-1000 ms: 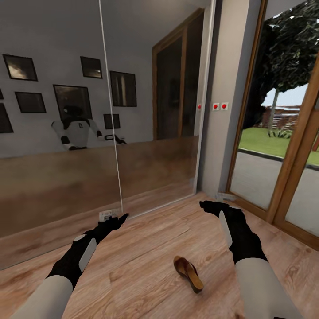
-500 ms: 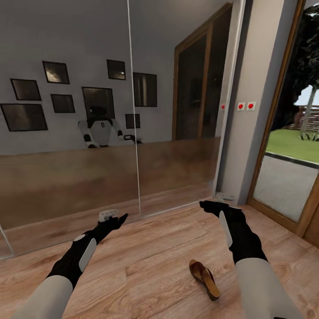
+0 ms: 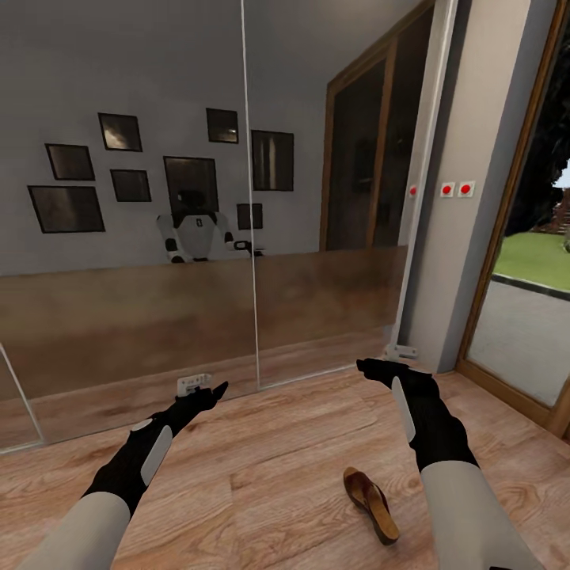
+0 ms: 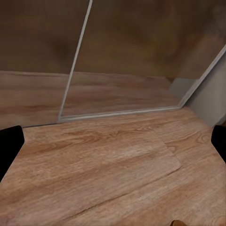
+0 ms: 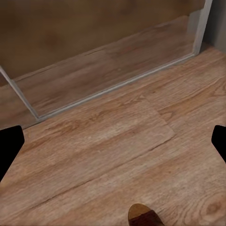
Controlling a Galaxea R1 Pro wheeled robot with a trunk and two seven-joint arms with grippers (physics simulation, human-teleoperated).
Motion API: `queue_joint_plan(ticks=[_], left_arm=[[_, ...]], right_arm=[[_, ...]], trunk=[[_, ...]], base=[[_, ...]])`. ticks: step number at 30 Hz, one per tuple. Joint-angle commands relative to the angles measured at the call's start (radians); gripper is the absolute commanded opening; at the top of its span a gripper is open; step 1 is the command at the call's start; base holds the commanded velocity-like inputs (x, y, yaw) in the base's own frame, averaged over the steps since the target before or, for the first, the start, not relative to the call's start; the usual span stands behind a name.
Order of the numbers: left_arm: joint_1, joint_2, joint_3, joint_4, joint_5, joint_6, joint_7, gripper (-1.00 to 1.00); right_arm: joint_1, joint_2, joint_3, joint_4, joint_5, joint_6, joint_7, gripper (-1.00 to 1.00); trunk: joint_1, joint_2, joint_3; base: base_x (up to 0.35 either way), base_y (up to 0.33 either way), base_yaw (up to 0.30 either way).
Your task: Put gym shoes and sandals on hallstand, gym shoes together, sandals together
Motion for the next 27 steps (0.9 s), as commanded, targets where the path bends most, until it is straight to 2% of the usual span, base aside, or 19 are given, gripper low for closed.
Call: queue_joint_plan(ticks=[1, 10, 19, 27], left_arm=[[0.000, 0.000, 0.003, -0.001, 0.011, 0.010, -0.006, 1.00], [0.000, 0.000, 0.003, -0.001, 0.010, 0.010, -0.006, 1.00], [0.000, 0.000, 0.003, 0.000, 0.011, 0.010, -0.006, 1.00], [0.000, 0.000, 0.003, 0.000, 0.011, 0.010, -0.006, 1.00]], right_arm=[[-0.001, 0.001, -0.002, -0.001, 0.005, 0.005, 0.001, 1.00], [-0.001, 0.000, -0.003, 0.014, 0.005, 0.004, 0.003, 1.00], [-0.001, 0.000, -0.001, 0.020, 0.006, 0.005, 0.000, 1.00], [-0.001, 0.000, -0.001, 0.020, 0.006, 0.005, 0.000, 1.00]], trunk=[[0.000, 0.000, -0.001], [0.000, 0.000, -0.001], [0.000, 0.000, -0.001], [0.000, 0.000, -0.004]], base=[[0.000, -0.006, 0.004], [0.000, -0.128, 0.000], [0.000, -0.025, 0.006], [0.000, -0.001, 0.199]])
